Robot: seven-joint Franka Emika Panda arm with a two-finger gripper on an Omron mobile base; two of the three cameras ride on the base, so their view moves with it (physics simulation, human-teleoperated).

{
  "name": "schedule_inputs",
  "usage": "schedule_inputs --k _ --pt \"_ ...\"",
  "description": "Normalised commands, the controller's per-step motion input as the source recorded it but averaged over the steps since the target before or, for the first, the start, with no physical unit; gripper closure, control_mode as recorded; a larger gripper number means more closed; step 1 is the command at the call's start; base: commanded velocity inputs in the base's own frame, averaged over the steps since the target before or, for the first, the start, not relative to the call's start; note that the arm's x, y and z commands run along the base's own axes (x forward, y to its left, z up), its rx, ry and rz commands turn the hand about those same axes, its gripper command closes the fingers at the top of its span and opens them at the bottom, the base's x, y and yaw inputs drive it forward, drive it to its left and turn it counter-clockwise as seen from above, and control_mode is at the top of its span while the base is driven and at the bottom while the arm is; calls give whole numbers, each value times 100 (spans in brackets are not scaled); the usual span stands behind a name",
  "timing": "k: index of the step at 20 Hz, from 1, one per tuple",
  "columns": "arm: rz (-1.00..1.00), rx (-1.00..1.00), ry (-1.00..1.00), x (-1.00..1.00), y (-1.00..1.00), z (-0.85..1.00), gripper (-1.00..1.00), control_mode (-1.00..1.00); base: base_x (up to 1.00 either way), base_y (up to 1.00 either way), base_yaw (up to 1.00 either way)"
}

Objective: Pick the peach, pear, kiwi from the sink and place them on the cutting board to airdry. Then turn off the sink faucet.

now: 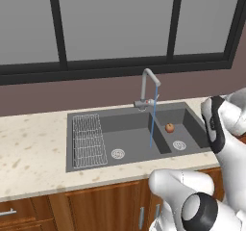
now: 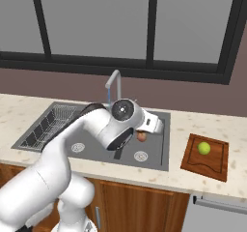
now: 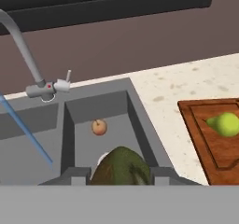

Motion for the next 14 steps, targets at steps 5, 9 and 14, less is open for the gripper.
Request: schedule_inputs --k 5,9,14 --pt "-5 1 0 -60 -16 3 100 -100 0 0 0" --pt "-11 3 0 -43 -24 0 100 -100 0 0 0" --pt "-17 0 1 -21 -27 -1 100 -100 0 0 0"
